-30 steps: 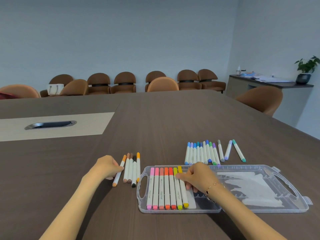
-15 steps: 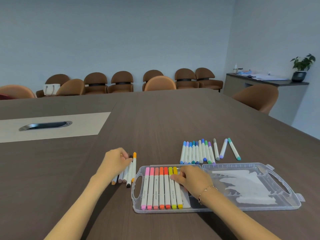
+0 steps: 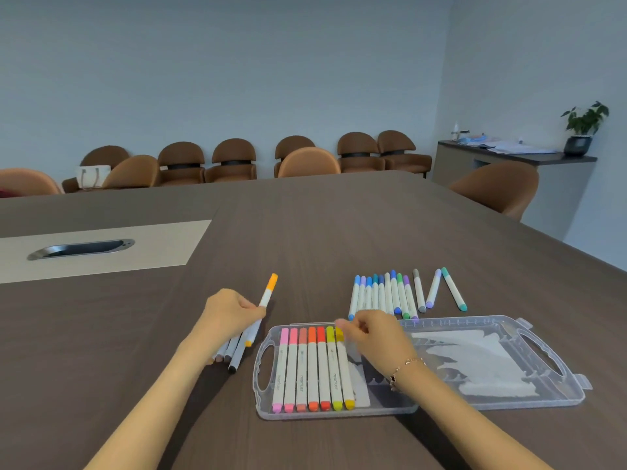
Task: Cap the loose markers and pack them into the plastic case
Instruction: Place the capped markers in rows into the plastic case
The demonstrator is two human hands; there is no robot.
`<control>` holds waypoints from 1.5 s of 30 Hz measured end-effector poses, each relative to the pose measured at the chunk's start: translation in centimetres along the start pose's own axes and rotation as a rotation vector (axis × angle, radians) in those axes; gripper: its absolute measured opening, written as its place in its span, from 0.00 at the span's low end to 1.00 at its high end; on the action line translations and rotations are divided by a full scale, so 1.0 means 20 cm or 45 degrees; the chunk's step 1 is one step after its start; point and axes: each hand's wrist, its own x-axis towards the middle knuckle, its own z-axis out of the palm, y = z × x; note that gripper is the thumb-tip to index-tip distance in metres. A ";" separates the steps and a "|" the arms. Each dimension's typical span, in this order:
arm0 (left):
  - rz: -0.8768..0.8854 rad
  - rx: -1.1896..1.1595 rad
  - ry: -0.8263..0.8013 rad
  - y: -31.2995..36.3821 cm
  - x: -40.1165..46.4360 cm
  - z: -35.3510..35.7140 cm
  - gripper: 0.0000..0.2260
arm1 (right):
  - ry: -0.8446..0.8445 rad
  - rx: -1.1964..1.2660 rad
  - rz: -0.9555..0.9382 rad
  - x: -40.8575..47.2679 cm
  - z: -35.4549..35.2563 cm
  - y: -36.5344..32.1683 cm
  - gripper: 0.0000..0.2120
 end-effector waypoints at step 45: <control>-0.397 0.208 -0.064 -0.24 0.09 -0.08 0.11 | -0.265 -0.333 -0.077 -0.08 -0.05 0.03 0.14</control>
